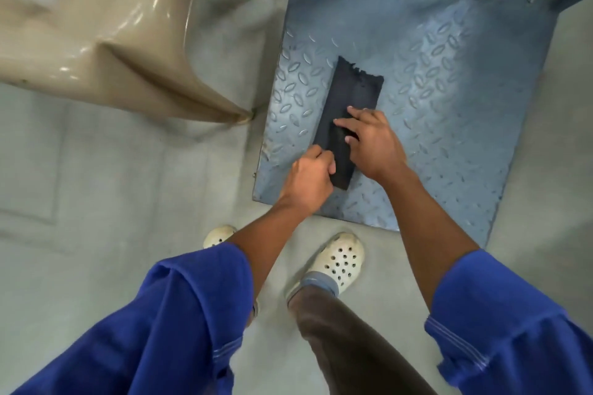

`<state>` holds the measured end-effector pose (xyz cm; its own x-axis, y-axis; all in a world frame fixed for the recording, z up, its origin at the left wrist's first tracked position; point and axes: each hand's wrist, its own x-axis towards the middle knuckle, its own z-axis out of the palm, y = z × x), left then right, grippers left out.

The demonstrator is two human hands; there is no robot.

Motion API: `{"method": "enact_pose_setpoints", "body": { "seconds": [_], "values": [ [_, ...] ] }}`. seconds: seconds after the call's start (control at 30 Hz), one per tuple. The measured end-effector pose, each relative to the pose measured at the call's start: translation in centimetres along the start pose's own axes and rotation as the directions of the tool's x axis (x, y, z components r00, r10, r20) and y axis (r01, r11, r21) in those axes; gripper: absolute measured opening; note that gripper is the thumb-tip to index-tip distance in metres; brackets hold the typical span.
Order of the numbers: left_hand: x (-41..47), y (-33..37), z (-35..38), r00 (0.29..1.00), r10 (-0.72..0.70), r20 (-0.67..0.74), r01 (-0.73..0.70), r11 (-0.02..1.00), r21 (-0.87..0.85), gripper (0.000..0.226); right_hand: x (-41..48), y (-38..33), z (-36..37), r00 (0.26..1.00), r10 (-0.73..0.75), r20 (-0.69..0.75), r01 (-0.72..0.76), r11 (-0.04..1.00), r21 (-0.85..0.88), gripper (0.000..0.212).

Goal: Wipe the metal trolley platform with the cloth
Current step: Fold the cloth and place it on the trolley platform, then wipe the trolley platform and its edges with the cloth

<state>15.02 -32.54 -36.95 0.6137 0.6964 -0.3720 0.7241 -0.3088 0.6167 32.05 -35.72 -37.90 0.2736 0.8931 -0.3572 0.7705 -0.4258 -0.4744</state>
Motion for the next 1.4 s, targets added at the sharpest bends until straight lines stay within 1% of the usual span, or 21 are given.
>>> {"method": "enact_pose_setpoints", "body": {
  "seconds": [0.07, 0.13, 0.17, 0.23, 0.27, 0.3, 0.4, 0.5, 0.57, 0.67, 0.77, 0.83, 0.9, 0.97, 1.0, 1.1, 1.17, 1.3, 1.33, 1.37, 1.4],
  "values": [
    [-1.3, 0.5, -1.4, 1.0, 0.029, 0.006, -0.029, 1.0, 0.001, 0.029, -2.2, -0.8, -0.6, 0.999, 0.031, -0.035, -0.029, 0.999, 0.04, 0.052],
    [-2.7, 1.1, -3.4, 0.997, 0.08, 0.005, -0.08, 0.995, 0.058, 0.034, -4.7, -2.3, -1.9, 0.992, 0.08, -0.099, -0.073, 0.995, 0.074, 0.05],
    [-3.3, 1.4, -4.5, 0.995, 0.097, 0.032, -0.101, 0.988, 0.116, 0.04, -5.9, -3.2, -2.6, 0.987, 0.107, -0.122, -0.095, 0.991, 0.094, 0.048],
    [-4.2, 1.7, -6.7, 0.987, 0.061, 0.146, -0.096, 0.964, 0.248, 0.062, -8.0, -4.8, -4.0, 0.973, 0.157, -0.17, -0.134, 0.981, 0.137, 0.048],
    [-4.5, 1.6, -7.6, 0.983, 0.04, 0.181, -0.096, 0.945, 0.311, 0.071, -8.8, -5.6, -4.6, 0.965, 0.183, -0.19, -0.154, 0.975, 0.162, 0.049],
    [-4.8, 1.2, -8.4, 0.981, 0.039, 0.189, -0.107, 0.924, 0.367, 0.078, -9.5, -6.3, -5.1, 0.958, 0.21, -0.197, -0.171, 0.966, 0.196, 0.05],
    [-4.2, -0.5, -9.3, 0.984, 0.095, 0.152, -0.157, 0.864, 0.478, 0.085, -10.2, -7.5, -5.7, 0.946, 0.256, -0.199, -0.189, 0.934, 0.303, 0.056],
    [-1.4, -3.3, -8.1, 0.982, 0.169, 0.09, -0.19, 0.812, 0.551, 0.082, -8.1, -6.8, -3.6, 0.938, 0.246, -0.245, -0.164, 0.935, 0.313, 0.058],
    [0.6, -5.3, -6.2, 0.978, 0.208, 0.018, -0.185, 0.823, 0.537, 0.079, -5.6, -5.9, -0.8, 0.931, 0.226, -0.285, -0.146, 0.95, 0.277, 0.06],
    [3.3, -7.8, -3.1, 0.962, 0.266, -0.063, -0.206, 0.856, 0.474, 0.075, -2.1, -4.4, 3.7, 0.889, 0.223, -0.399, -0.149, 0.967, 0.208, 0.065],
    [4.8, -9.8, -1.2, 0.934, 0.316, -0.169, -0.221, 0.88, 0.421, 0.068, 0.5, -3.5, 7.2, 0.824, 0.175, -0.539, -0.164, 0.984, 0.069, 0.074],
    [5.1, -10.7, -0.7, 0.902, 0.363, -0.234, -0.256, 0.886, 0.386, 0.059, 1.3, -3.5, 8.9, 0.8, 0.148, -0.581, -0.189, 0.982, -0.011, 0.082],
    [5.4, -10.9, -0.9, 0.9, 0.346, -0.266, -0.275, 0.923, 0.271, 0.052, 1.6, -3.5, 9.9, 0.78, 0.139, -0.61, -0.213, 0.976, -0.05, 0.085],
    [5.4, -10.5, -1.5, 0.925, 0.291, -0.245, -0.253, 0.952, 0.174, 0.05, 1.8, -3.4, 10.3, 0.769, 0.156, -0.62, -0.24, 0.969, -0.054, 0.083],
    [5.4, -10.2, -1.9, 0.934, 0.276, -0.226, -0.245, 0.957, 0.154, 0.05, 1.9, -3.4, 10.4, 0.767, 0.174, -0.618, -0.259, 0.964, -0.05, 0.079],
    [5.6, -9.7, -2.3, 0.939, 0.282, -0.196, -0.251, 0.953, 0.167, 0.053, 2.2, -3.4, 10.5, 0.773, 0.191, -0.605, -0.274, 0.961, -0.047, 0.062],
    [5.6, -9.9, -2.1, 0.934, 0.297, -0.199, -0.265, 0.948, 0.175, 0.054, 2.3, -3.4, 10.3, 0.778, 0.173, -0.603, -0.247, 0.968, -0.041, 0.058],
    [4.4, -11.4, -0.3, 0.905, 0.326, -0.273, -0.262, 0.933, 0.248, 0.057, 0.0, -2.7, 9.4, 0.849, 0.121, -0.515, -0.173, 0.984, -0.053, 0.055],
    [3.9, -11.6, 0.3, 0.891, 0.344, -0.296, -0.265, 0.924, 0.275, 0.057, -0.8, -2.6, 9.2, 0.856, 0.117, -0.504, -0.161, 0.986, -0.045, 0.055],
    [3.4, -11.9, 0.8, 0.877, 0.361, -0.315, -0.268, 0.915, 0.303, 0.058, -1.6, -2.7, 9.1, 0.849, 0.11, -0.517, -0.149, 0.988, -0.034, 0.056],
    [3.1, -12.0, 1.1, 0.865, 0.376, -0.332, -0.269, 0.906, 0.325, 0.059, -2.0, -2.8, 8.9, 0.826, 0.1, -0.555, -0.134, 0.991, -0.021, 0.057]
  ]
}}
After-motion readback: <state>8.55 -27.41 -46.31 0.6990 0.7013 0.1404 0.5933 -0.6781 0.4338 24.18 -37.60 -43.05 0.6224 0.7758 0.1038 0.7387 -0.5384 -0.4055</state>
